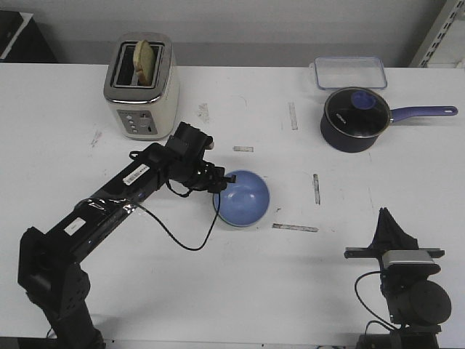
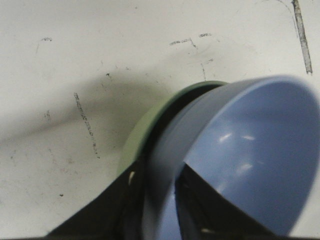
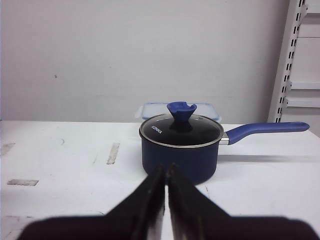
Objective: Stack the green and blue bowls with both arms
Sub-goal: 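Carry the blue bowl with the left gripper over the green bowl, then lower the blue bowl into the green bowl and open the left gripper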
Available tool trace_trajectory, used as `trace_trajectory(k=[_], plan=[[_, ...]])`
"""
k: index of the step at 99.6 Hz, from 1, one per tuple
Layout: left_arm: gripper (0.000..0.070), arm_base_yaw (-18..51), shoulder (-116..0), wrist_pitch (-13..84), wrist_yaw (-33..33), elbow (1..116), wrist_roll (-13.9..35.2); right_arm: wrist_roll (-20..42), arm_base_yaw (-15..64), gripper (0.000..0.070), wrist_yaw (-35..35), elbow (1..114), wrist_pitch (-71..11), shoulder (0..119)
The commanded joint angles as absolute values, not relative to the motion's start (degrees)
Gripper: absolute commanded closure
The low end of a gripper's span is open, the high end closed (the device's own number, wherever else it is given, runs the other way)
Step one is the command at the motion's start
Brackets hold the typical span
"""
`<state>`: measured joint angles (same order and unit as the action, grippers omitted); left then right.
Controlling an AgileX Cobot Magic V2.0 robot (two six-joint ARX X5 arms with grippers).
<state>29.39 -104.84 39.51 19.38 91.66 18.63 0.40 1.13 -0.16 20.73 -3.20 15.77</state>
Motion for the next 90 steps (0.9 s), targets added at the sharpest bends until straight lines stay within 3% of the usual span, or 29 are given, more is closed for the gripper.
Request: trace_trajectory(k=[1,11,52,90], plan=[[0.0508,29.74,-105.86,39.62,19.53,93.06,18.7,0.19,1.17,0.0699,-0.01,20.71,-2.61,15.73],[0.0441,30.04,-105.12,39.9,19.53,93.06,18.7,0.19,1.15,0.0699,-0.01,20.71,-2.61,15.73],[0.0442,30.02,-101.3,40.95,19.51,93.06,18.11,0.19,1.17,0.0699,-0.01,20.71,-2.61,15.73],[0.0455,30.02,-93.01,38.76,18.83,91.81,1.1,0.19,1.15,0.0699,-0.01,20.71,-2.61,15.73]])
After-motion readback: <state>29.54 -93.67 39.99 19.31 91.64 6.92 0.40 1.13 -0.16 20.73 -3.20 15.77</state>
